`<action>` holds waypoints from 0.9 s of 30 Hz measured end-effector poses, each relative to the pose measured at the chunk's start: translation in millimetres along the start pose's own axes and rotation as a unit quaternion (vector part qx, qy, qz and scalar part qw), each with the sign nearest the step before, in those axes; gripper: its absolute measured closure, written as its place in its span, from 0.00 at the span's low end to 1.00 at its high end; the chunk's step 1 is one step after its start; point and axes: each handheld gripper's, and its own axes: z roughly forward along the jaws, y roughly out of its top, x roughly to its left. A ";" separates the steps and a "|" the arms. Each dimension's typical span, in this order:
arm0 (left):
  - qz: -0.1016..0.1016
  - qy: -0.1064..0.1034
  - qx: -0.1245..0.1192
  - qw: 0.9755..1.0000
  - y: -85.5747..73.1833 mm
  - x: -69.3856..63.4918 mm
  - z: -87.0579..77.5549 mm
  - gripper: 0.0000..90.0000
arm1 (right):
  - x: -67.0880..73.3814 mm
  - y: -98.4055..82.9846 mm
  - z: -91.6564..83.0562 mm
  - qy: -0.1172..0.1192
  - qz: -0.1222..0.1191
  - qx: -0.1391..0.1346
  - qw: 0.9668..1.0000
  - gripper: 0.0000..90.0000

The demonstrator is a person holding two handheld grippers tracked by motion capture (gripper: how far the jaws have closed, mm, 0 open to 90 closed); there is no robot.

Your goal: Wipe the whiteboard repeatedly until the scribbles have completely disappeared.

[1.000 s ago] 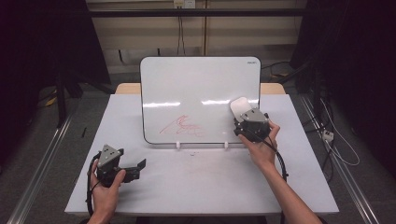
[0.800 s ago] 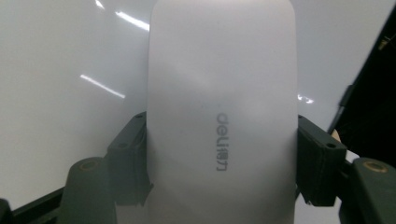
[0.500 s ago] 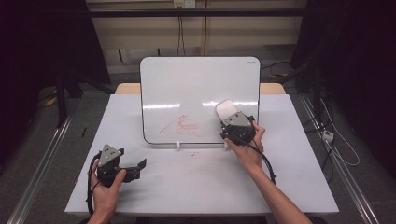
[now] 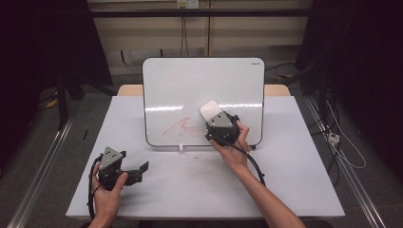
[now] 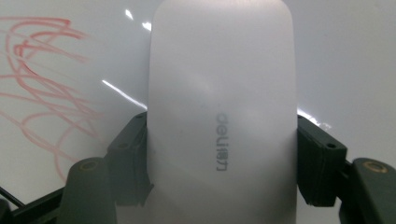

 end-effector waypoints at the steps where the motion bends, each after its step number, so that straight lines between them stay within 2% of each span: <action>1: 0.000 0.000 0.000 1.000 -0.1 0.0 0.1 0.06 | 0.0 0.0 0.0 0.000 0.000 0.000 1.000 0.35; 4: 0.002 -0.001 0.001 1.000 -0.1 0.0 -0.7 0.06 | 12.1 6.2 3.4 0.005 -0.010 -0.004 1.000 0.35; 6: -0.004 0.000 -0.003 1.000 -0.4 -0.3 -1.0 0.06 | 22.0 10.7 6.4 0.006 -0.019 -0.009 1.000 0.35; 14: -0.004 0.003 -0.005 1.000 -0.2 -0.4 -1.4 0.06 | 40.3 12.5 9.1 0.003 -0.040 -0.019 0.999 0.35; 20: -0.003 0.002 -0.004 1.000 -0.1 -0.6 -0.8 0.06 | 59.6 13.0 10.3 0.020 -0.063 -0.016 0.998 0.35; 24: -0.004 0.002 -0.006 1.000 0.1 -0.5 -1.3 0.06 | 69.2 12.2 10.6 0.033 -0.068 -0.014 0.997 0.35; 27: -0.004 0.001 -0.006 1.000 0.0 -0.3 -1.8 0.06 | 80.3 10.4 10.3 0.037 -0.083 -0.014 0.996 0.35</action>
